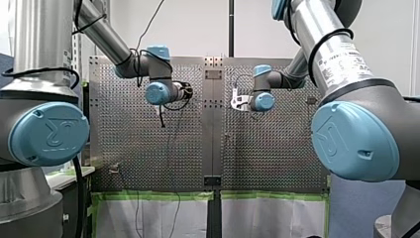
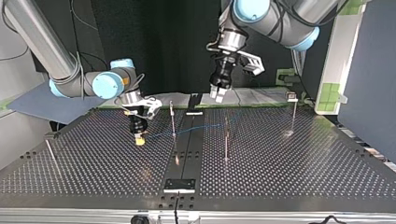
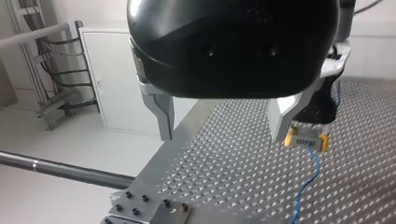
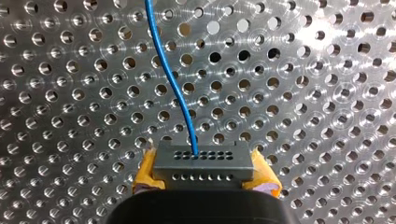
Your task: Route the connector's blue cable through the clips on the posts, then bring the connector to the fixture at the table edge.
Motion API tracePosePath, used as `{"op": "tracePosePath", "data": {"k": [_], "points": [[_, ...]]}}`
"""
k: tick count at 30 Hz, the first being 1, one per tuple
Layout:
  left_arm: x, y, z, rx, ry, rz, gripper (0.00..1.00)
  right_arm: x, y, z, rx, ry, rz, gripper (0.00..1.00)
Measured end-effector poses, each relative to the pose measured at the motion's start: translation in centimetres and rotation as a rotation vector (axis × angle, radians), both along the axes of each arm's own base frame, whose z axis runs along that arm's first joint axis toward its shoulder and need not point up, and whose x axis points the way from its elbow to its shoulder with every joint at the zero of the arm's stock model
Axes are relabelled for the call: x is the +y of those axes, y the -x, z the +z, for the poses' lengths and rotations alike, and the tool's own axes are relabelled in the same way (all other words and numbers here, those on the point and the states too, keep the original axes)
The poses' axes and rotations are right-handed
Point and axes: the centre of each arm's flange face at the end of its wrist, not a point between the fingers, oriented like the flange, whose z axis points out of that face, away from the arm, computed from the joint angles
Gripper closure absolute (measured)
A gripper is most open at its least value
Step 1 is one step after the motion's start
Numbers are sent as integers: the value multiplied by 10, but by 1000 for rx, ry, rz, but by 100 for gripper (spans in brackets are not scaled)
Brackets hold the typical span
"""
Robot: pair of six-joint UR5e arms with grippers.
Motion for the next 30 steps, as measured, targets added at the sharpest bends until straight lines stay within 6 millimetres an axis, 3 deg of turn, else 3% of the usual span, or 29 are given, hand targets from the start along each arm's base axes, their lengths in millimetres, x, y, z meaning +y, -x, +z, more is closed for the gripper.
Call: {"op": "tracePosePath", "data": {"k": [14, 30], "points": [[-23, -33, -8, 3, -107, 104, 0, 1, -1, 0, 2, 0, 2, 100], [-43, -83, -21, 27, -133, 181, 0, 1, -1, 0, 2, -1, 3, 100]]}}
